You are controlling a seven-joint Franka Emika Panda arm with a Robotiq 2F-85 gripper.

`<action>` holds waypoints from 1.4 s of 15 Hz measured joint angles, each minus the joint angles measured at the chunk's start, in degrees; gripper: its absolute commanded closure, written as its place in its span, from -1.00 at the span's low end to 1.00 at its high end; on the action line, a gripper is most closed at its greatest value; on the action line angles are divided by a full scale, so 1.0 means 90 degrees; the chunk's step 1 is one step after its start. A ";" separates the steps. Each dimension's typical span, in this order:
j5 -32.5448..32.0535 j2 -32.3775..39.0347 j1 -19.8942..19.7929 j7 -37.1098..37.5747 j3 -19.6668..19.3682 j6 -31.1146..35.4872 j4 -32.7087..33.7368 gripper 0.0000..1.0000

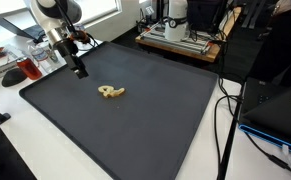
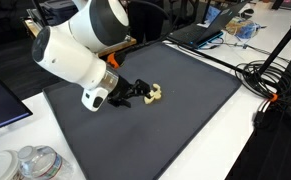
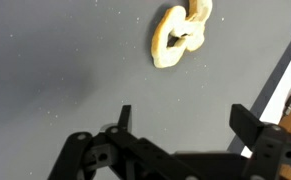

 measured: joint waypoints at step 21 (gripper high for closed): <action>0.2632 -0.5276 0.2681 -0.1942 -0.1083 0.2891 -0.6413 -1.00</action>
